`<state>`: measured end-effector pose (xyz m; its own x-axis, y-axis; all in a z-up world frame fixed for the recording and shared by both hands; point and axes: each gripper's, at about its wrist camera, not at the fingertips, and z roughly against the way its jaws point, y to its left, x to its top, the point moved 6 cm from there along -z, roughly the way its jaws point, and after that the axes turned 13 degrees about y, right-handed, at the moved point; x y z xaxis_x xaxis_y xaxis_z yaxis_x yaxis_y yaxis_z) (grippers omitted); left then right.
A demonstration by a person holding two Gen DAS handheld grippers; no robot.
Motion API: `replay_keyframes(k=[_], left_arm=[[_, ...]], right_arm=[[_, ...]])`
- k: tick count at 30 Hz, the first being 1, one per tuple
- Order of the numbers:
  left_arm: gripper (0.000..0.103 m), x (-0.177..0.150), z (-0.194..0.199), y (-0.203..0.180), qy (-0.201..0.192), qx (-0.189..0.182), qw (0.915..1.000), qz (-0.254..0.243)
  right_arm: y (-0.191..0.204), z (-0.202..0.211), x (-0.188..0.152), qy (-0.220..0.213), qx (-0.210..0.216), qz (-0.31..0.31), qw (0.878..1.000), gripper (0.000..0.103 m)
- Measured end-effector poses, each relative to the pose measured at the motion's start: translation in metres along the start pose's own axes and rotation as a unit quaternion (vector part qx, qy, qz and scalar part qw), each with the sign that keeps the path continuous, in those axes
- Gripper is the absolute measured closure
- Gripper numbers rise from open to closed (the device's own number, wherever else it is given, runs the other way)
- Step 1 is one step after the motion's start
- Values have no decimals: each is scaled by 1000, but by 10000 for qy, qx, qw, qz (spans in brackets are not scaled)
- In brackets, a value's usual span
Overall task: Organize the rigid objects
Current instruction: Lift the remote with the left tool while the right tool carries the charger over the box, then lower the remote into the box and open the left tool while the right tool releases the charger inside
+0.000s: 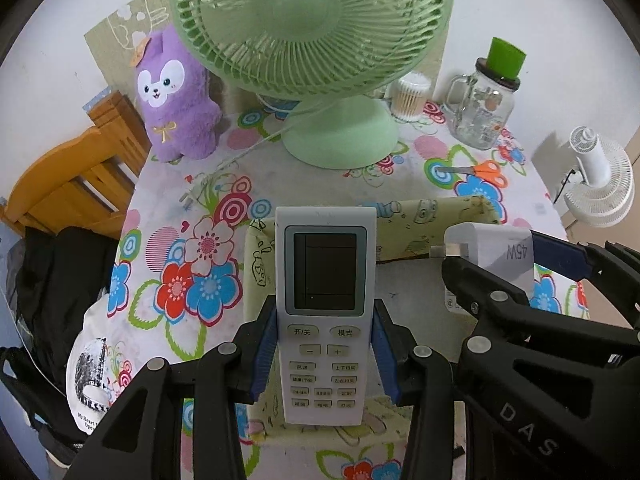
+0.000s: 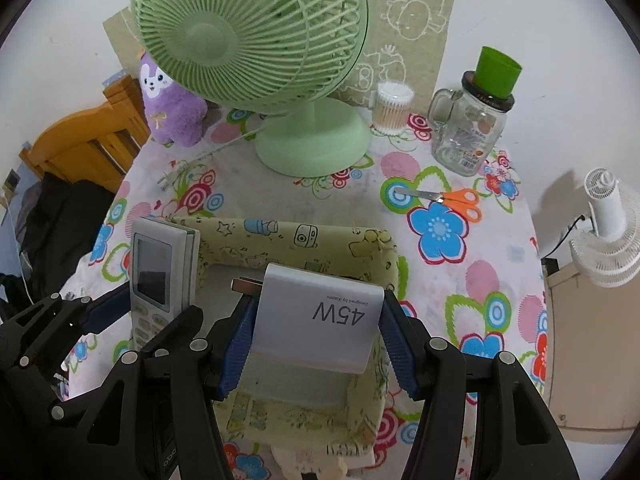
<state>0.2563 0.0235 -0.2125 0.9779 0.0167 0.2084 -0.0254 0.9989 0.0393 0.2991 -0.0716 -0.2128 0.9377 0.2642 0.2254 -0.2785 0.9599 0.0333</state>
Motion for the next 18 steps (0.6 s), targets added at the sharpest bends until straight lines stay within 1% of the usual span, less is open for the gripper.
replay_keyframes(k=[3,9,12,16,18], left_arm=[[58,4,-10,0,5,34,10000,38],[58,6,-28,-1,139,57,9999,39],[58,2,-36,-3,256,91,9996,-2],[58,-6,-49,-4,461,152,9988,-16],[56,-7,-51,-2,474,191,9987,28]], right_arm=[[-3,-9,4,-14,-31,-21,10000,41],[-9,-31,8,163,-42,-76,9998,41],[-7,-38,7,221,-58,-19,9997,41],[-4,-41,10,161,-140,65,9998,41],[-3,-42,12,149,-169,86,9997,40]])
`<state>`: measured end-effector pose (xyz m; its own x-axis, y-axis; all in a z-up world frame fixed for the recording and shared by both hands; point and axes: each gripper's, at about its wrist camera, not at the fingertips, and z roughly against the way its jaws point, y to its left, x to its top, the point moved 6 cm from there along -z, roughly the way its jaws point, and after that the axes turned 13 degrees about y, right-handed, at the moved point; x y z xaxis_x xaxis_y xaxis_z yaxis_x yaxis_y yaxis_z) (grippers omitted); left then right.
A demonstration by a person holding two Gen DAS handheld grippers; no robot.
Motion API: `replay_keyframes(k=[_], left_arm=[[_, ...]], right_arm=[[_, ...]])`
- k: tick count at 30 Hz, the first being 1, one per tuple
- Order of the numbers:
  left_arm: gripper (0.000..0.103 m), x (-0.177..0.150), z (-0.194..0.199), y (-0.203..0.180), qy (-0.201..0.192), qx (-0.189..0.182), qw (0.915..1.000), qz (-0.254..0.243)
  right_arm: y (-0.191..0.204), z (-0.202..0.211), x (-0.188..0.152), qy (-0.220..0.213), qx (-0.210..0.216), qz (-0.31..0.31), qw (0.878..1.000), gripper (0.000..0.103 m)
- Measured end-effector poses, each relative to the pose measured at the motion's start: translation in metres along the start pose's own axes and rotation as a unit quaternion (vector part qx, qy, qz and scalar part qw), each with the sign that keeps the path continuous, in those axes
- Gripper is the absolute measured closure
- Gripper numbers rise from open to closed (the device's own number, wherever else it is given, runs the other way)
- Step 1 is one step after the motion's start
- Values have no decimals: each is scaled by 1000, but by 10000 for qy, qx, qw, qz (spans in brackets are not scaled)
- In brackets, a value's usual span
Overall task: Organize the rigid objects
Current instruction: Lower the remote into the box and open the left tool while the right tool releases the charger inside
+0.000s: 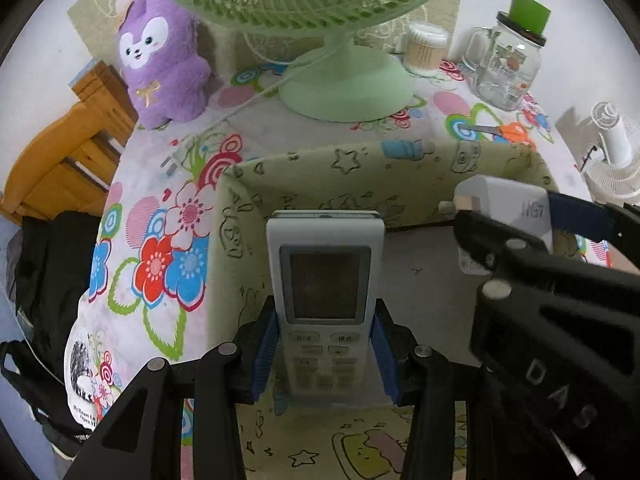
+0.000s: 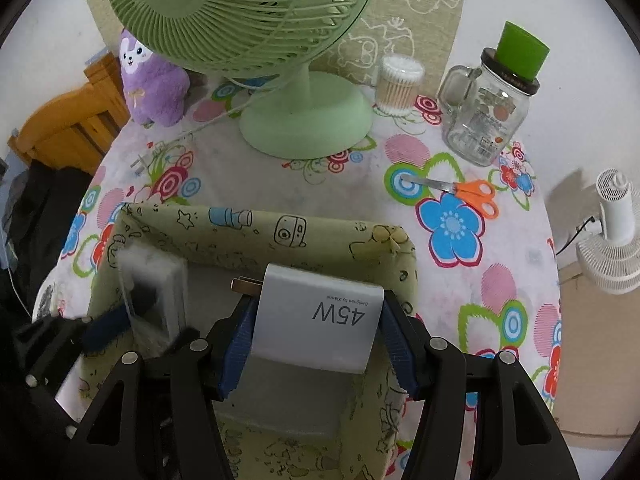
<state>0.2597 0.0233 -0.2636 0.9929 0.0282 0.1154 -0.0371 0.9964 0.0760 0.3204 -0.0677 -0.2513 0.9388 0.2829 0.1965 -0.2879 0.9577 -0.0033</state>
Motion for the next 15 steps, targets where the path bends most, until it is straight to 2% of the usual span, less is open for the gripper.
replay_keyframes(k=[1,5,13,15], left_arm=[[56,0,0,0,4,-12,10000,4],[33,3,5,-3,-44,-269,9996,28],[28,5,9,-5,-41,-313,9995,46],[24,5,13,-5,-70,-353,9993,54]], right_arm=[[1,-1,1,-7,-8,3,10000,40],[3,-4,3,12,-17,34,10000,40],[4,-8,5,18,71,-31,10000,37],[4,-5,6,-48,104,-21,9999,32]])
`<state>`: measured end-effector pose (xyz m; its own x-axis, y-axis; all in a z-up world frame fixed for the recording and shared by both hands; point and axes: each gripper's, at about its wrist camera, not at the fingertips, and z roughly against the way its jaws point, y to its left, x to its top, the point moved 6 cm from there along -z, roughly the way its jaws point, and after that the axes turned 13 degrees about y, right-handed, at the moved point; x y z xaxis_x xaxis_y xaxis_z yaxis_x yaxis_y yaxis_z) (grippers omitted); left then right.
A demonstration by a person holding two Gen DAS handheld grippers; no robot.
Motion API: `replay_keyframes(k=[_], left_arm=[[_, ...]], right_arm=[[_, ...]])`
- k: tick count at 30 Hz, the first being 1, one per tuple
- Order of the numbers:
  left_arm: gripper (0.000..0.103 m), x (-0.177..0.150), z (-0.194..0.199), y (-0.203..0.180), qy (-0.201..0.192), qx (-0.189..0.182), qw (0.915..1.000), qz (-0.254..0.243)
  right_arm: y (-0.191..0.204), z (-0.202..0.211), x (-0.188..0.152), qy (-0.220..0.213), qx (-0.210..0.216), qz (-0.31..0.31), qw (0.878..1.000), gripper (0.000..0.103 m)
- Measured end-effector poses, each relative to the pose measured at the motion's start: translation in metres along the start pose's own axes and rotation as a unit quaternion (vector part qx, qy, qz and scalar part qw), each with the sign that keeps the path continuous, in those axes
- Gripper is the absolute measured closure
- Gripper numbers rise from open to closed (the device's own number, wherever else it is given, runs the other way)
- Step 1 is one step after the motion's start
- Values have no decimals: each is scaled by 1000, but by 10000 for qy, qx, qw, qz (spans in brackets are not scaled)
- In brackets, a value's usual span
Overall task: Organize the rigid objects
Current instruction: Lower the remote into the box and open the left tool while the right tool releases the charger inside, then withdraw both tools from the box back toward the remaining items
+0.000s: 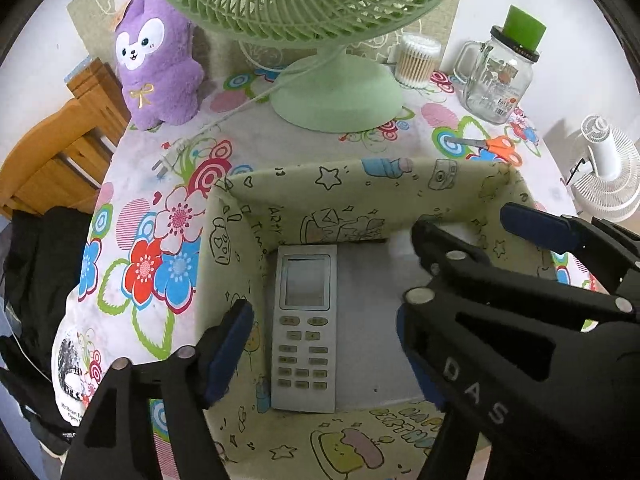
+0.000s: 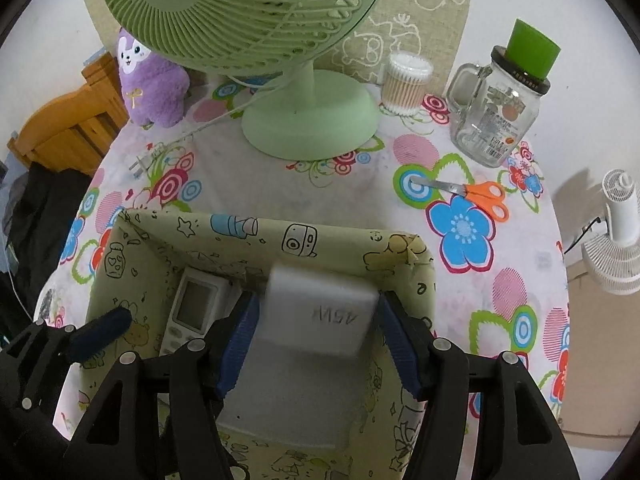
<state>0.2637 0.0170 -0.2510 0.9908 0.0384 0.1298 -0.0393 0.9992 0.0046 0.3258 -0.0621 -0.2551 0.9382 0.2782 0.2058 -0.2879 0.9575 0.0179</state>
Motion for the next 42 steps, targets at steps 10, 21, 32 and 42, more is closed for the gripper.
replay_keyframes(k=[10,21,32,42], left_arm=[[12,0,23,2,-251,186,9995,-25],[7,-16,48,-6,-414,143,9987,-264],[7,-40,78,-10,-600,166,9971,-437],[7,-61,102,-15,-747,111,9951,-630]], right_arm=[[3,23,-4,-190,-130,41,9997,10],[1,51,-26,-292,-176,-126,9993,7],[6,83,-53,-460,-164,-285,9984,7],[10,110,-76,-643,-115,-410,9970,7]])
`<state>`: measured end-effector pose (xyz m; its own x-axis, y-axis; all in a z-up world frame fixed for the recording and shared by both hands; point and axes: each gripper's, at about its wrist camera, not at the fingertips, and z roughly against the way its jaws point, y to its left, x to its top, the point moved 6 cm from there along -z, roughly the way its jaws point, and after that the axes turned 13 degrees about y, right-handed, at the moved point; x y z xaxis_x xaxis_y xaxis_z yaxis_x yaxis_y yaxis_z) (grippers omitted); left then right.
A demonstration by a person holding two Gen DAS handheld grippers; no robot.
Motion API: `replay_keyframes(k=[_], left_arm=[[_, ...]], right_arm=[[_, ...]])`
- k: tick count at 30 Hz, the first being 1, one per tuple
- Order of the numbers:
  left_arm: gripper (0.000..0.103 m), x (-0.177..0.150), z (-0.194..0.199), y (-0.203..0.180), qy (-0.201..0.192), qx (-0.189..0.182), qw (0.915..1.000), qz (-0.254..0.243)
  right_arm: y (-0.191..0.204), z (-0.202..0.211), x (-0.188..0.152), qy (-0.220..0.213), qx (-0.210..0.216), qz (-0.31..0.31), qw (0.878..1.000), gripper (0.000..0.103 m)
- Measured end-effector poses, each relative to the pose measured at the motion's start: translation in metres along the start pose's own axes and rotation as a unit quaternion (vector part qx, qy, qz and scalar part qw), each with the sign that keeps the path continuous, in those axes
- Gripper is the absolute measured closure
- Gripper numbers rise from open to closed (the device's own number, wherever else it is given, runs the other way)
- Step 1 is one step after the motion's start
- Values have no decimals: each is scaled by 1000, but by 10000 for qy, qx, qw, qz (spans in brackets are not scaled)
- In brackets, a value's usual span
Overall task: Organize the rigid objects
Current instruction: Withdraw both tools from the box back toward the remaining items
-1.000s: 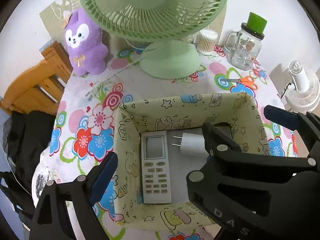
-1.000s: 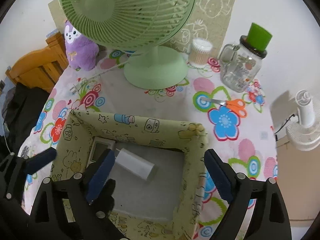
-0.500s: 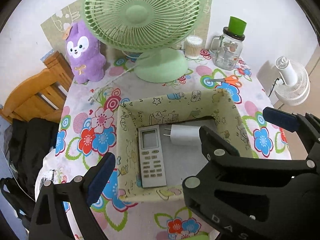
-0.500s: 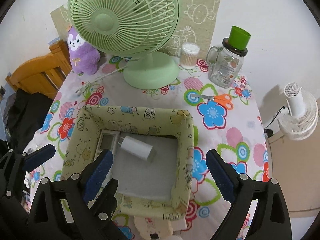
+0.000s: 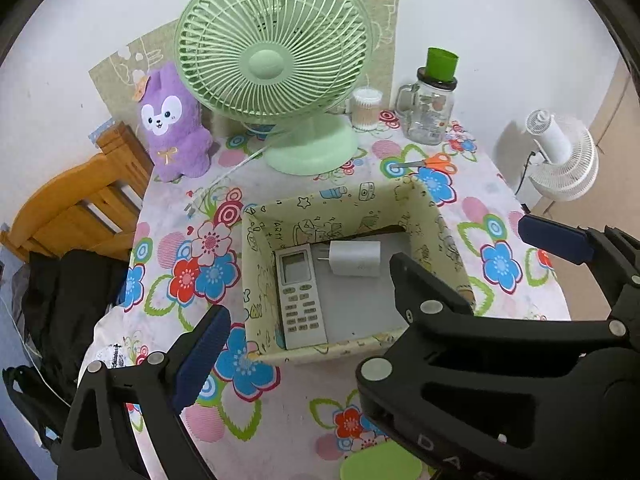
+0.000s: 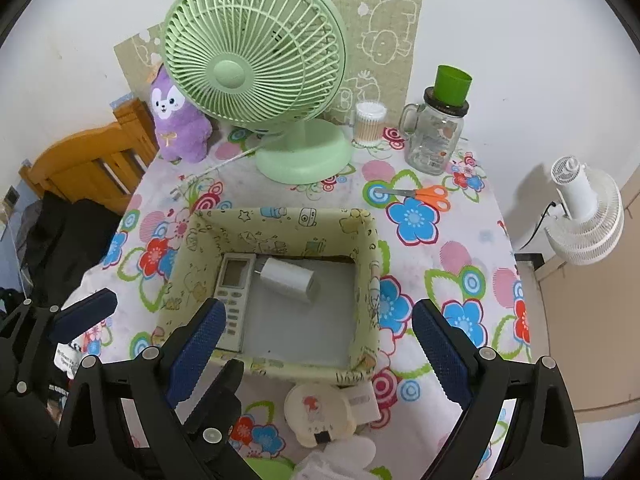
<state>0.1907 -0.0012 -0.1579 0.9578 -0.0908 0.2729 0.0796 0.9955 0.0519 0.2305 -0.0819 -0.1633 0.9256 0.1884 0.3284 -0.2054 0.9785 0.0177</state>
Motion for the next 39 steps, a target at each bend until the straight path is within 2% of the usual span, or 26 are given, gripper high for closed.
replay_keyframes(k=[20,39], left_arm=[[6,-38,38,2,-309,-148,9989,-320],[5,-69,35,-16,-176,-217,9986,-450]], right_arm=[[18,46,-42,-330,-129,-235,9991,7],[12,48,-80,-286,-175,-268,9991,7]])
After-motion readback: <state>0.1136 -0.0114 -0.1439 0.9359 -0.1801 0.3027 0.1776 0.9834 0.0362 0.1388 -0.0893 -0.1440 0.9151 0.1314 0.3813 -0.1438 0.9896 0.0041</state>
